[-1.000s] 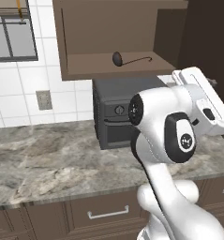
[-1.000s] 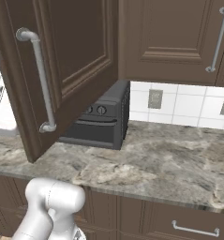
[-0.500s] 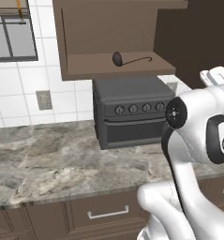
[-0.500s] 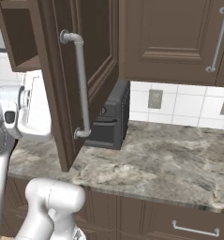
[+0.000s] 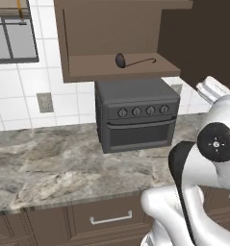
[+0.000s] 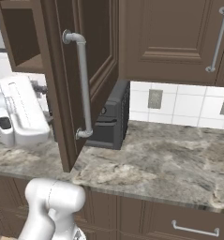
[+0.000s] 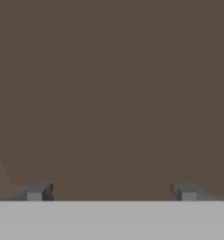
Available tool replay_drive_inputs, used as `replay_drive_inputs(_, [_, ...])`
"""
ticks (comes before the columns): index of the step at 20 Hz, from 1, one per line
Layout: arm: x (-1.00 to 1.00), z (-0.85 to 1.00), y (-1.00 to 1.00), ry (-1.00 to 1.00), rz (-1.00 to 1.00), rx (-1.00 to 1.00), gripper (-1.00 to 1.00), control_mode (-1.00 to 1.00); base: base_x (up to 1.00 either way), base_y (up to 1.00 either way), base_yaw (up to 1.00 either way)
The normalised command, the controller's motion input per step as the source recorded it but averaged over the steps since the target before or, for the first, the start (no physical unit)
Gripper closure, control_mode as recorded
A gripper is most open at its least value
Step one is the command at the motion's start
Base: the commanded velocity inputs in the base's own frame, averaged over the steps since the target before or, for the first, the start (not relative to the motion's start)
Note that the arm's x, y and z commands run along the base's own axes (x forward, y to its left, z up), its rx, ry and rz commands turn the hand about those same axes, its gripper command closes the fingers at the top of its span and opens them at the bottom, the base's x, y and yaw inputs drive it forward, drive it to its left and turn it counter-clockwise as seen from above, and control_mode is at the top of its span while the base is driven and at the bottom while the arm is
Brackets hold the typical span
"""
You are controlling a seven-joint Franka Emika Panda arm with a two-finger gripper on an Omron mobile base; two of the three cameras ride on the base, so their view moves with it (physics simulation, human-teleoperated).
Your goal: Open the cabinet and move the ladle to the pot. Then close the cabinet.
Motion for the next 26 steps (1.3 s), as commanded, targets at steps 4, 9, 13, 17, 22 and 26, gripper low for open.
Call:
replay_drive_inputs(4, [0.00, 0.00, 0.80, 0.29, 0.70, 0.04, -1.00, -1.00, 0.00, 0.00, 0.00])
replay_drive_inputs(9, [0.46, 0.12, 0.66, 0.40, 0.53, 0.06, -1.00, -1.00, 0.00, 0.00, 0.00])
replay_drive_inputs(13, [0.88, 0.27, 0.50, 0.48, 0.30, 0.04, -1.00, -1.00, 0.00, 0.00, 0.00])
replay_drive_inputs(17, [0.99, 0.22, 0.46, 0.50, 0.17, 0.00, -1.00, -1.00, 0.00, 0.00, 0.00])
replay_drive_inputs(22, [0.87, 0.01, 0.38, 0.30, 0.16, 0.00, -1.00, -1.00, 0.00, 0.00, 0.00])
replay_drive_inputs(26, [0.86, -0.01, 0.22, 0.15, 0.11, 0.00, -1.00, -1.00, 0.00, 0.00, 0.00])
